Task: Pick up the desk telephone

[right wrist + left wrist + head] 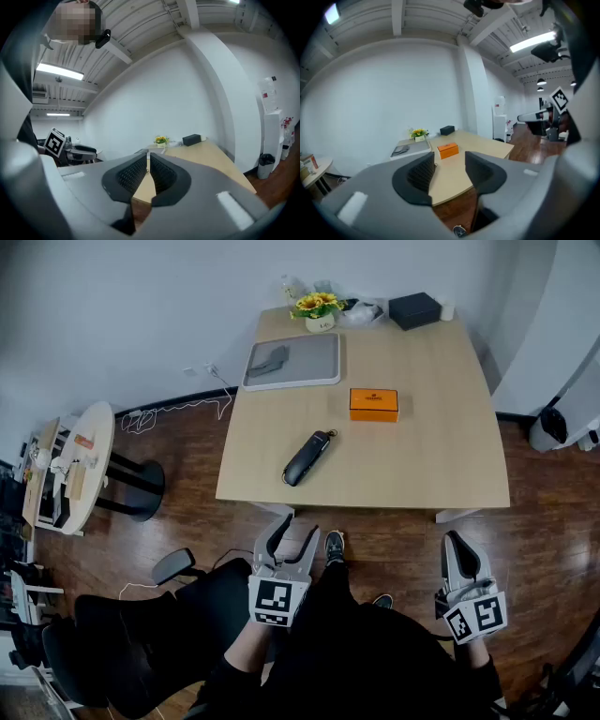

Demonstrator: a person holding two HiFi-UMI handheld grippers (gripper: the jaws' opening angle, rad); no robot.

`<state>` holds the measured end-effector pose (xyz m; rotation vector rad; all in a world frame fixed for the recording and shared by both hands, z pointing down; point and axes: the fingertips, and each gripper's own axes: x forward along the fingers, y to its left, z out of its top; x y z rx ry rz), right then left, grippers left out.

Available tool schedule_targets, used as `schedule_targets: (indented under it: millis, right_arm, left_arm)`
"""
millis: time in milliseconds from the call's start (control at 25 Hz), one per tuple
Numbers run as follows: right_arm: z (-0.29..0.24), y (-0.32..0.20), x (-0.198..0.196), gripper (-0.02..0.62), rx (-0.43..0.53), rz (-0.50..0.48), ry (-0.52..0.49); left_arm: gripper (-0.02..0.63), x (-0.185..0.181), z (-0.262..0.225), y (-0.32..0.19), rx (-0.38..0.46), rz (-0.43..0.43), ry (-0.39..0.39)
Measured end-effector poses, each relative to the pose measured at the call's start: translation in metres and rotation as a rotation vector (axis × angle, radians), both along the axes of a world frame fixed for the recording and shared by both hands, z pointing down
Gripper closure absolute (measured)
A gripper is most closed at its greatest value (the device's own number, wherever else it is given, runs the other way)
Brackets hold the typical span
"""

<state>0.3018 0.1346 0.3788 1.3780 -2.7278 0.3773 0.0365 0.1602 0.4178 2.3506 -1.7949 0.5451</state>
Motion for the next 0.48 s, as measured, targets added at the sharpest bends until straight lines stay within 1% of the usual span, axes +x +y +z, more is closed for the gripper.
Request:
schedule_targets:
  millis: [120,200,360,480]
  right_arm:
    - [0.002,-0.037,-0.022,0.571,-0.001,0.042,0.024]
    - [-0.004,-0.062,-0.041,0.571,0.004,0.064,0.045]
    - [-0.022,-0.105,-0.079,0.572,0.004,0.099,0.1]
    - [-0.025,-0.129,-0.11,0.571,-0.011,0.116,0.125]
  left_arm:
    - [0.321,-0.037,0.056,-0.056,-0.119,0.024,-0.041]
    - [0.287,-0.062,0.094,-0.096,-0.204,0.046,-0.073]
    - [0.287,-0.097,0.165,-0.162,-0.364,0.088,-0.127]
    - [0.291,-0.106,0.209,-0.192,-0.475,0.125,-0.136]
